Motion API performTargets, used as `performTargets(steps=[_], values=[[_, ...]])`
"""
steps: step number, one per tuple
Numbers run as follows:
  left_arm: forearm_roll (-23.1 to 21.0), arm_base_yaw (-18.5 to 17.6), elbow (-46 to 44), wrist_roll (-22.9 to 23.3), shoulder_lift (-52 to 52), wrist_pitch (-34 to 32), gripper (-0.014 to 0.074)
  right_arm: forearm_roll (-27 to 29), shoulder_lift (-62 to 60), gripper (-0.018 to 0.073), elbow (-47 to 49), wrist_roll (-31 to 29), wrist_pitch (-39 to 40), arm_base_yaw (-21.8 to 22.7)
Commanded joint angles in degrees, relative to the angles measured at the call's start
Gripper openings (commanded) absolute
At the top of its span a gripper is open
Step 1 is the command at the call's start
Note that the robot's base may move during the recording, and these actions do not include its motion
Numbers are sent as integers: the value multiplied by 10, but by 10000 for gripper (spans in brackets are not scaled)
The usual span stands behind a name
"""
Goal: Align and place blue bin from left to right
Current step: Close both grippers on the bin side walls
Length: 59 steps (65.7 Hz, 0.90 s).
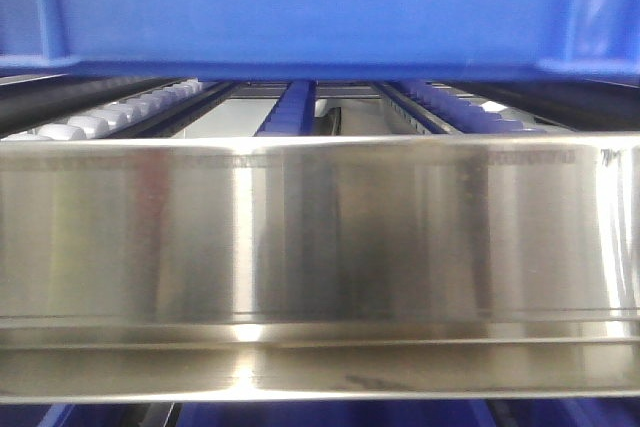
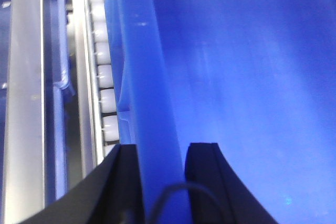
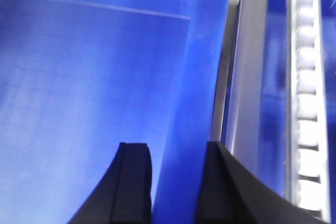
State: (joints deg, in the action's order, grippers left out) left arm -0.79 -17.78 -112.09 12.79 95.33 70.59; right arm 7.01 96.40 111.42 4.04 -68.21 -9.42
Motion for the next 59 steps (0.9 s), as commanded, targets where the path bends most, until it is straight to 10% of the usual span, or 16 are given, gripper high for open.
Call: performTargets(steps=[1, 59], values=[[-35, -3, -8, -5, -26, -27, -111, 2, -25, -72, 6, -9, 31, 0], [-25, -3, -8, -5, -29, -41, -111, 2, -28, -72, 6, -9, 31, 0]])
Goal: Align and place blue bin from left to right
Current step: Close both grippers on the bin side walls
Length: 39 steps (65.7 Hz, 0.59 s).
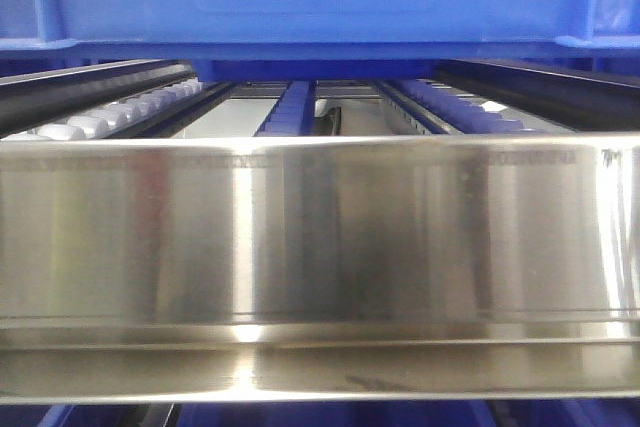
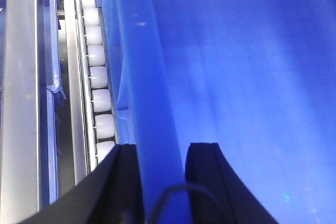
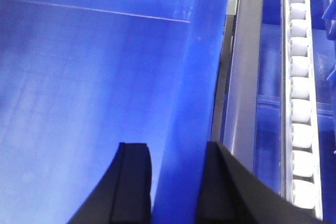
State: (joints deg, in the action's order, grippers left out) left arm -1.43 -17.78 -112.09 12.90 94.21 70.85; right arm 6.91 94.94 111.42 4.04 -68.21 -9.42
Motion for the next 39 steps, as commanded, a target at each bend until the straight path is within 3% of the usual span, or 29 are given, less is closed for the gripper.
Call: performTargets(steps=[1, 39], values=[[-19, -3, -8, -6, -18, -46, -111, 3, -14, -72, 6, -9, 31, 0], [-19, -3, -8, -6, -18, -191, -111, 3, -14, -72, 6, -9, 31, 0]])
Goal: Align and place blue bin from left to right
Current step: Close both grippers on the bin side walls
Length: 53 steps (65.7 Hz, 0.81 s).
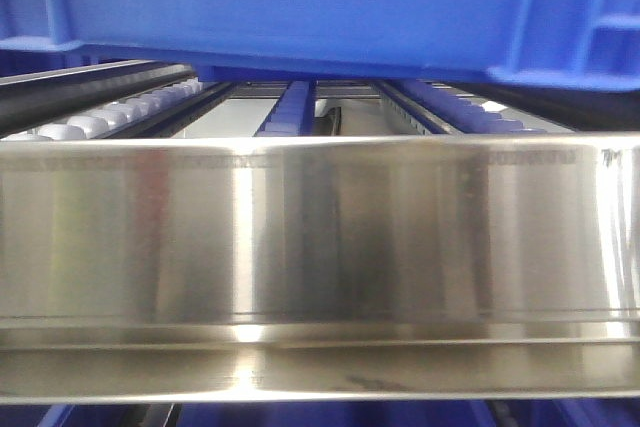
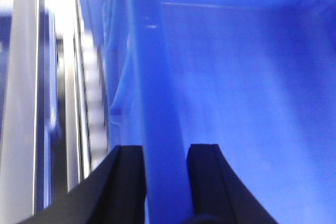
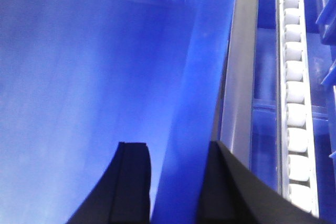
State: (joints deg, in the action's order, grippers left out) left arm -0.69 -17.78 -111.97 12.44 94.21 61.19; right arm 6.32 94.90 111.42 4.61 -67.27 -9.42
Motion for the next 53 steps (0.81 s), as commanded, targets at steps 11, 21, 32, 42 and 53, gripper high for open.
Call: performTargets(steps=[11, 21, 32, 42, 53], values=[[-26, -3, -9, -1, -18, -140, -111, 9, -13, -72, 6, -15, 22, 0], [-26, -3, -9, -1, -18, -183, -111, 9, -13, -72, 6, -15, 22, 0], [-26, -3, -9, -1, -18, -219, -111, 9, -13, -72, 6, -15, 22, 0], [-26, -3, -9, -1, -18, -232, -111, 9, -13, -72, 6, -15, 22, 0], [-26, -3, -9, -1, -18, -232, -111, 9, -13, -72, 6, -15, 22, 0]])
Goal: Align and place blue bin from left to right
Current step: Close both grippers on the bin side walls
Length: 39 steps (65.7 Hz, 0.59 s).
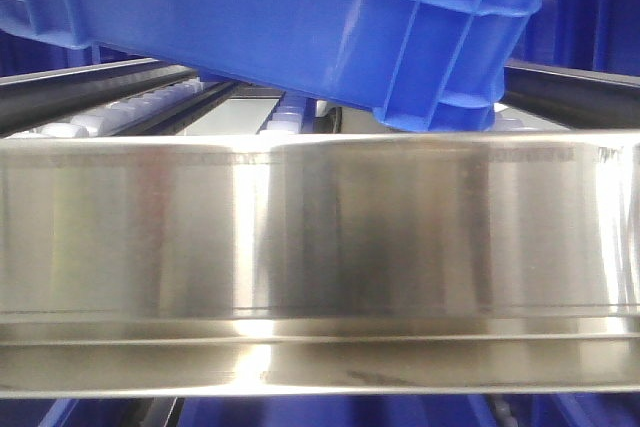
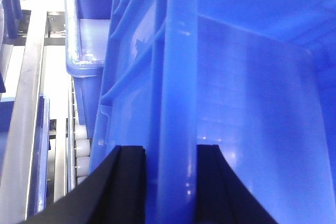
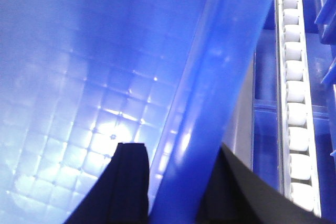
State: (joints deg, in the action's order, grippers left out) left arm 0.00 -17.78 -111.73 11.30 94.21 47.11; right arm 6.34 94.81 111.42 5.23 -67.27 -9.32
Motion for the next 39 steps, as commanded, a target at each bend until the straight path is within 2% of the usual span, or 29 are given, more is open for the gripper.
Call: performTargets(steps=[1, 39], values=[[-33, -3, -12, 10, -18, -92, -111, 9, -13, -72, 6, -21, 22, -1], [-33, -3, -12, 10, -18, -92, -111, 9, -13, -72, 6, -21, 22, -1]])
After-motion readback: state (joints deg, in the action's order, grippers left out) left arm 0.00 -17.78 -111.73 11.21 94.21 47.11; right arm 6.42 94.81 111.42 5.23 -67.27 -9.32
